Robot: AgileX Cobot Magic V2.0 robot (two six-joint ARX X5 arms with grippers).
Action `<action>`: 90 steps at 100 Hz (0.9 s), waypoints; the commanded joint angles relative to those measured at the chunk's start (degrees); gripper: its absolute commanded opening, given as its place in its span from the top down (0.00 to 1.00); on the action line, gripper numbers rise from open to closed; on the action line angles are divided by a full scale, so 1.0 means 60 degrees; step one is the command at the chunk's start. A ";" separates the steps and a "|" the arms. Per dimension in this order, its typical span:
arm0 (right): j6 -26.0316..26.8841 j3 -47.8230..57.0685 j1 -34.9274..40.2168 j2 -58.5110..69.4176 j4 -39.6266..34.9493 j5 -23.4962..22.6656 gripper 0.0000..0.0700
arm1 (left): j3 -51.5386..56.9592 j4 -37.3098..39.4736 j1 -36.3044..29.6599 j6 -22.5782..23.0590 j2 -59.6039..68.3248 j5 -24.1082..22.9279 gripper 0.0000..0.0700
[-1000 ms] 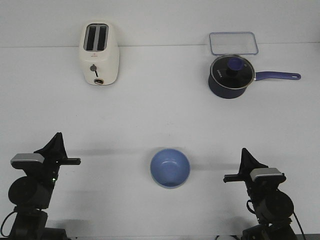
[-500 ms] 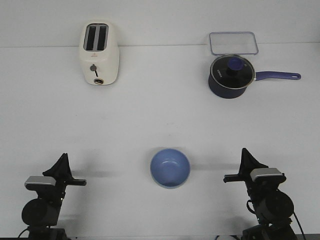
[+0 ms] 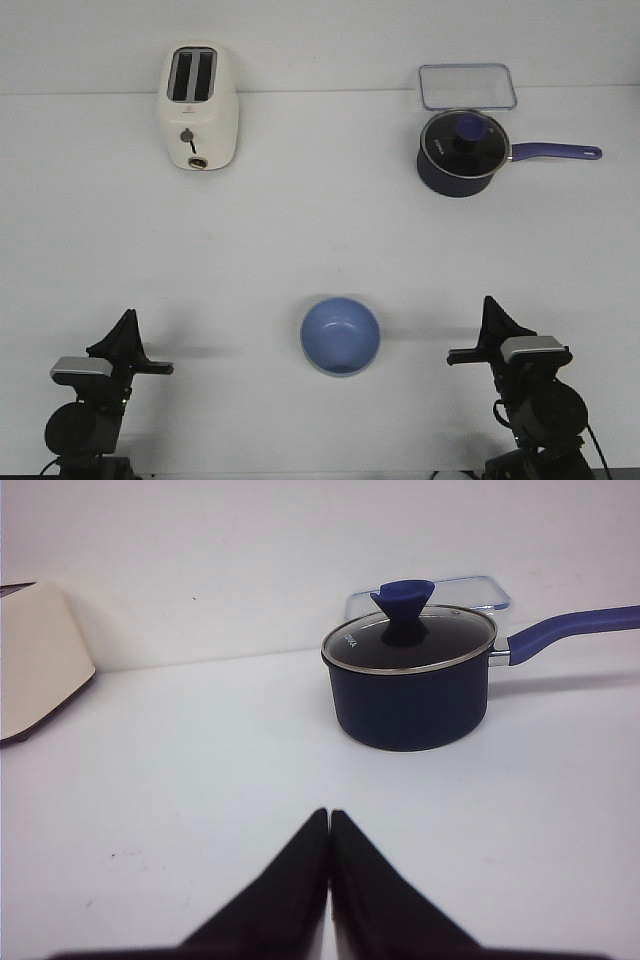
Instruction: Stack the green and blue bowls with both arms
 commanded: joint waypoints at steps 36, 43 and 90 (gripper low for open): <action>-0.0106 0.0025 0.0007 0.0004 0.0138 0.0007 1.00 | -0.0193 0.0084 0.0007 -0.0040 -0.0011 0.0011 0.98; -0.0113 0.0025 0.0007 0.0004 0.0142 0.0018 1.00 | -0.0193 0.0084 0.0007 -0.0040 -0.0011 0.0011 0.98; -0.3719 -0.1916 -0.1931 -0.1920 0.0648 -0.2025 1.00 | -0.0193 0.0076 0.0007 -0.0040 -0.0007 0.0011 0.98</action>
